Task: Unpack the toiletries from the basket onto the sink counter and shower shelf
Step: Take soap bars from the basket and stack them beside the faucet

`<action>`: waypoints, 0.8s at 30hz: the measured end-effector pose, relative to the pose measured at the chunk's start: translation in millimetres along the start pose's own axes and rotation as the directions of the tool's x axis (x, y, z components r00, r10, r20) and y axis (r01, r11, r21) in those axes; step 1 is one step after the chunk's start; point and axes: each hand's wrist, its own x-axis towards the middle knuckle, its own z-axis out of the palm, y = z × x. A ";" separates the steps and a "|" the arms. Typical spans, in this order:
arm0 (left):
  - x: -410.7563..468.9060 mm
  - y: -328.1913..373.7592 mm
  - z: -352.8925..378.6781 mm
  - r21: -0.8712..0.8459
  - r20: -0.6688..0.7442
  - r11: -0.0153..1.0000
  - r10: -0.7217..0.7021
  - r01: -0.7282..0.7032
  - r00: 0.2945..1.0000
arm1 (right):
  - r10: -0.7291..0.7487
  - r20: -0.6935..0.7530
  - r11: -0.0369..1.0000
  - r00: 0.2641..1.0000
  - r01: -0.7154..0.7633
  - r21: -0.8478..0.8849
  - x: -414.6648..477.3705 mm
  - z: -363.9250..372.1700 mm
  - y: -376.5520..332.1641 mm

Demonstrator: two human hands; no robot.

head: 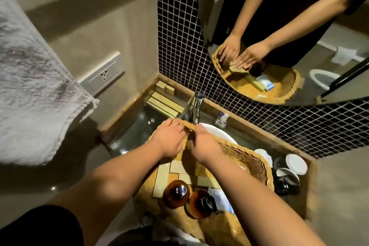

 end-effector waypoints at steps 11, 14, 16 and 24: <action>-1.4 45.3 60.3 -0.116 0.323 0.971 0.235 -0.208 0.917 | 0.085 0.416 0.980 0.906 -0.001 -0.197 -17.9 61.2 65.3; 2.9 43.5 69.1 -0.172 0.282 0.969 0.220 -0.176 0.934 | 0.068 0.371 0.991 0.926 -0.019 -0.134 -12.4 70.5 76.2; 9.9 42.9 71.3 -0.210 0.252 0.968 0.192 -0.140 0.949 | 0.082 0.345 0.994 0.935 -0.053 -0.093 -9.0 75.2 80.8; 35.7 49.4 80.3 -0.522 0.154 0.853 0.092 0.002 0.984 | 0.046 0.100 0.990 0.994 -0.059 0.126 -6.9 98.1 88.2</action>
